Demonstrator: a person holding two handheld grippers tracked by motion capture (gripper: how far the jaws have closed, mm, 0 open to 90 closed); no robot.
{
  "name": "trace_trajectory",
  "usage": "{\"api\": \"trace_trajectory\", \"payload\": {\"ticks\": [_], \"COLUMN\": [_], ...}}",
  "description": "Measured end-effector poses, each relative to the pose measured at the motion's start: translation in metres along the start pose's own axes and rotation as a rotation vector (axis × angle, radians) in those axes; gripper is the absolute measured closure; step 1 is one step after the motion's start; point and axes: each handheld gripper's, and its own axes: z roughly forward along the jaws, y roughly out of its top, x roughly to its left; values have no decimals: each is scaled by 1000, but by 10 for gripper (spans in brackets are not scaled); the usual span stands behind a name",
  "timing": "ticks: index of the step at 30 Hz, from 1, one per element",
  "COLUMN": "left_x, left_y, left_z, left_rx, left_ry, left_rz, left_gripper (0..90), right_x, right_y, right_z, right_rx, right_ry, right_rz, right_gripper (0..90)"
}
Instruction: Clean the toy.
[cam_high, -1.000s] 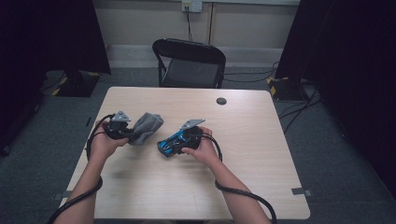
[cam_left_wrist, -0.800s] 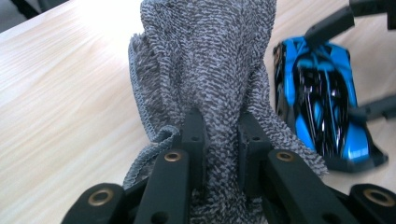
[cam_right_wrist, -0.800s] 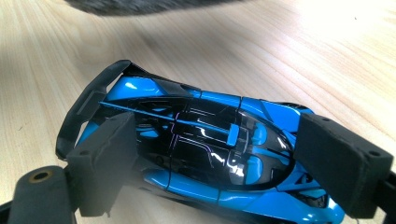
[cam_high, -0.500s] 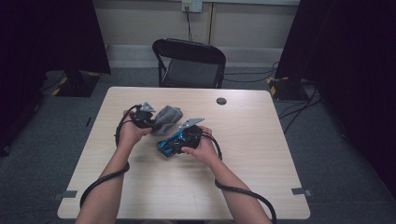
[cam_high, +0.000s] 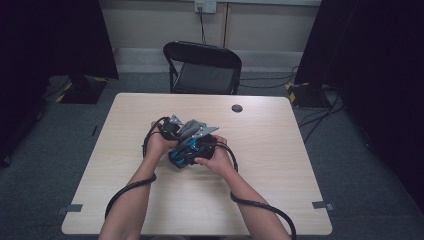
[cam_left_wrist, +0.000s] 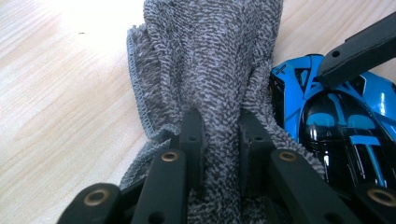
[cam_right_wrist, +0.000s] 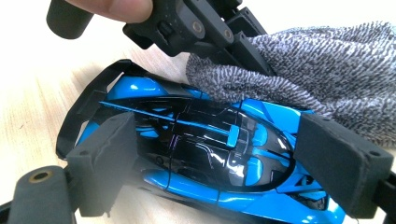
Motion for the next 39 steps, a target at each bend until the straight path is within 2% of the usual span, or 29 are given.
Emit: {"api": "trace_trajectory", "payload": {"ticks": [2, 7, 10, 18, 20, 23, 27, 29, 39], "left_x": [-1, -1, 0, 2, 4, 6, 9, 10, 10], "left_y": [1, 0, 0, -7, -9, -11, -16, -19, -32], "left_z": [0, 1, -2, -6, -8, -12, -17, -20, -33], "left_rx": [8, 8, 15, -11, 1, 10, 16, 27, 31], "left_ry": [7, -5, -20, -38, -49, -51, -55, -53, -45], "left_rz": [26, 39, 38, 19, 20, 29, 16, 27, 28], "left_gripper": [753, 762, 767, 766, 766, 766, 765, 765, 765], "right_x": [0, 0, 0, 0, 0, 0, 0, 0, 0], "right_y": [0, 0, 0, 1, 1, 2, 2, 2, 2], "right_z": [0, 0, 0, 0, 0, 0, 0, 0, 0], "right_rx": [0, -1, 4, 10, 10, 16, 18, 19, 18], "right_ry": [0, 0, 1, 3, 3, 3, 5, 4, 3], "right_rz": [1, 1, 0, -2, -2, -1, -2, -2, -1], "right_gripper": [131, 132, 131, 131, 131, 131, 132, 131, 132]}}
